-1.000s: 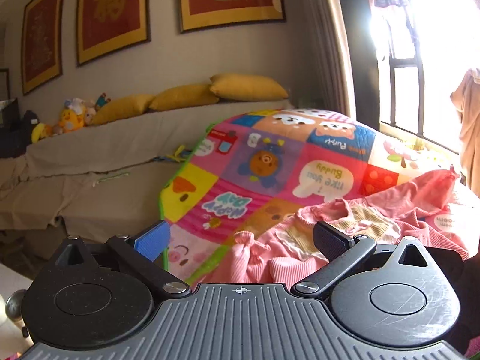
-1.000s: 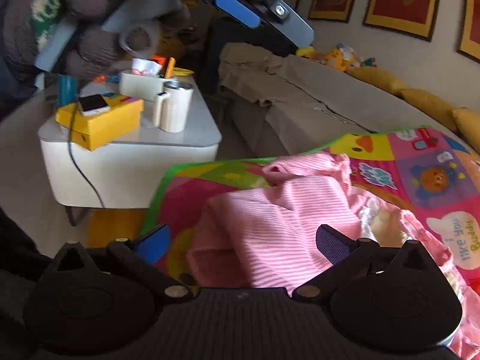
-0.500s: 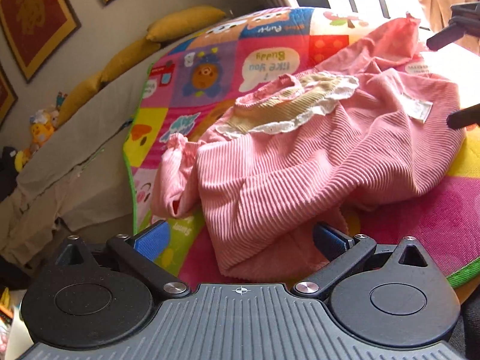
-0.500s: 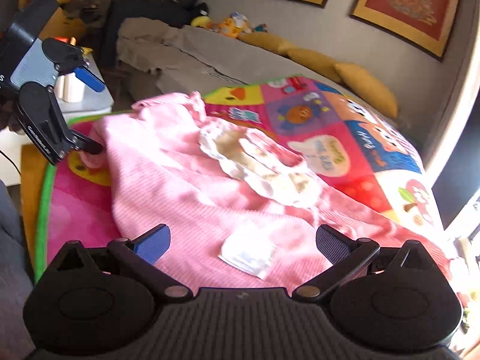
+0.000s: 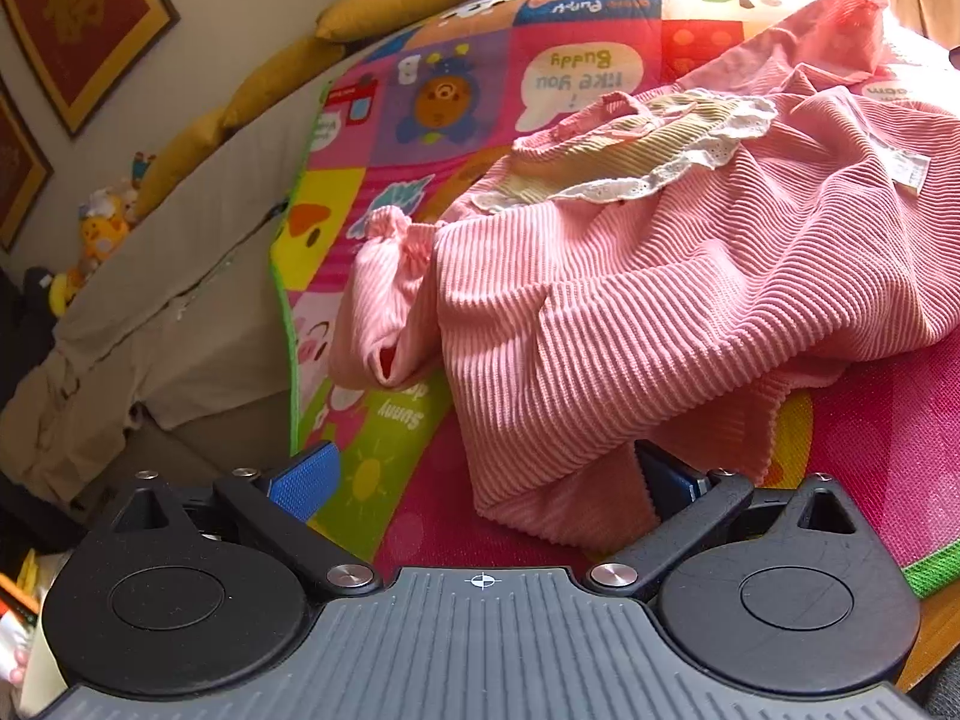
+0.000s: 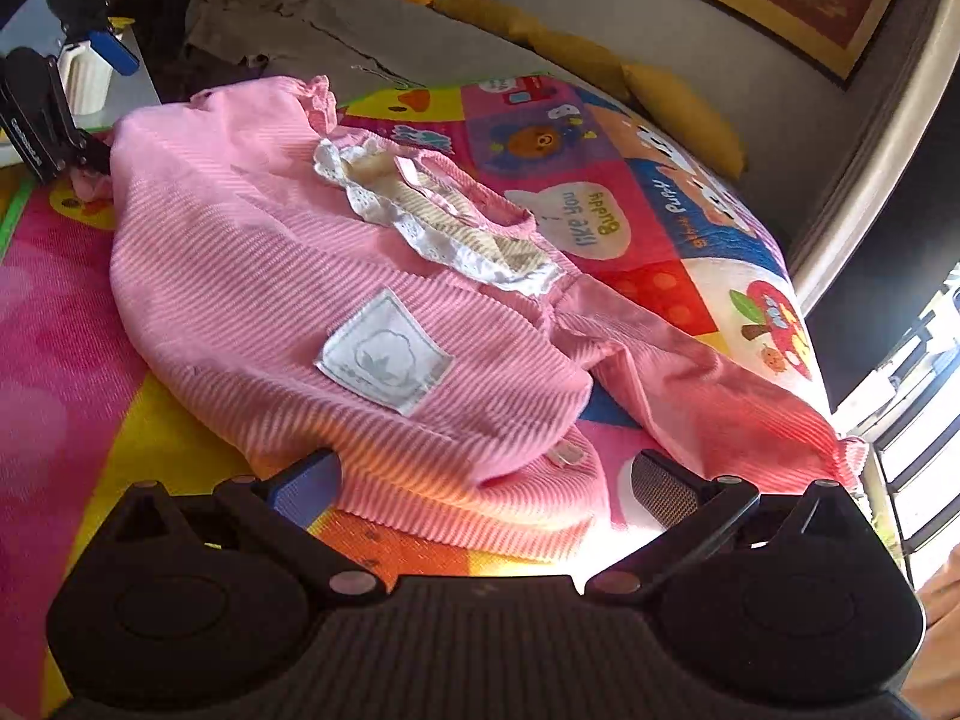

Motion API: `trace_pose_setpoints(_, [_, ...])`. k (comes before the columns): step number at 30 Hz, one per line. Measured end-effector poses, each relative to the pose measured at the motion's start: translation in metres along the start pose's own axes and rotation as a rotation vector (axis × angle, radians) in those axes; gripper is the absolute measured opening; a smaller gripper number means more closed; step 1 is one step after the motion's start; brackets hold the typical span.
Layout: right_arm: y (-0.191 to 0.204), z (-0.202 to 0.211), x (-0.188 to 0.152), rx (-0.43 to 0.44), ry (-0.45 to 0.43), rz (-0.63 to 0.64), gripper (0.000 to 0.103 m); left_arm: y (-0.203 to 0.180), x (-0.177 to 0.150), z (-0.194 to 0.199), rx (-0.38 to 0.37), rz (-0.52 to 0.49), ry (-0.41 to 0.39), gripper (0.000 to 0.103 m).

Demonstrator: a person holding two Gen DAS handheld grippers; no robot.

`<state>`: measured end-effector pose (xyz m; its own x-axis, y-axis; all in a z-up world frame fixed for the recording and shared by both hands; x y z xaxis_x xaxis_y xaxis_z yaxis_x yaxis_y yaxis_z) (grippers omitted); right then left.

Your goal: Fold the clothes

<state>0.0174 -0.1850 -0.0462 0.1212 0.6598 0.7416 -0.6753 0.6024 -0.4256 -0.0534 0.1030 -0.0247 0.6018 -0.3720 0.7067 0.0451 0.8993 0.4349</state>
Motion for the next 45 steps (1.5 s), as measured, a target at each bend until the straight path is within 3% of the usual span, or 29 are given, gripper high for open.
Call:
trace_pose_setpoints(2, [0.008, -0.013, 0.011, 0.038, -0.011, -0.031, 0.103, 0.001, 0.001, -0.003, 0.011, -0.003, -0.016, 0.103])
trace_pose_setpoints(6, [0.004, -0.030, 0.015, 0.022, -0.001, -0.069, 0.103, 0.006, -0.001, 0.003, 0.093, -0.079, -0.047, 0.103])
trace_pose_setpoints(10, [-0.015, -0.027, 0.008, -0.076, 0.006, -0.103, 0.103, 0.029, -0.004, 0.026, 0.220, -0.117, -0.070, 0.103])
trace_pose_setpoints(17, [-0.051, 0.000, -0.002, -0.262, -0.013, -0.131, 0.103, 0.062, 0.020, 0.105, 0.267, -0.107, -0.231, 0.103])
trace_pose_setpoints(23, [-0.089, 0.045, 0.002, -0.417, -0.077, -0.162, 0.103, 0.071, 0.035, 0.156, 0.183, -0.085, -0.355, 0.103])
trace_pose_setpoints(28, [-0.111, 0.069, 0.000, -0.435, -0.112, -0.243, 0.103, 0.100, 0.038, 0.169, 0.134, 0.111, -0.411, 0.103])
trace_pose_setpoints(31, [-0.116, 0.061, -0.004, -0.381, -0.092, -0.303, 0.103, 0.095, 0.043, 0.148, -0.014, 0.230, -0.392, 0.103])
trace_pose_setpoints(36, [-0.110, 0.005, -0.010, -0.344, 0.007, -0.279, 0.103, 0.040, 0.058, 0.098, -0.275, 0.260, -0.340, 0.103])
trace_pose_setpoints(40, [-0.103, -0.034, -0.023, -0.372, 0.124, -0.187, 0.103, 0.017, 0.062, 0.065, -0.358, 0.282, -0.279, 0.103])
trace_pose_setpoints(45, [-0.079, -0.018, -0.039, -0.258, 0.185, -0.099, 0.103, -0.007, 0.066, 0.027, -0.442, 0.310, -0.202, 0.103])
Point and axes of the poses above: each gripper's, at about its wrist camera, not at the fingertips, and z roughly against the way its jaws point, y to its left, x to its top, the point moved 6 cm from there along -z, roughly the way its jaws point, and after that the axes turned 5 degrees about -y, right-handed, at the moved point
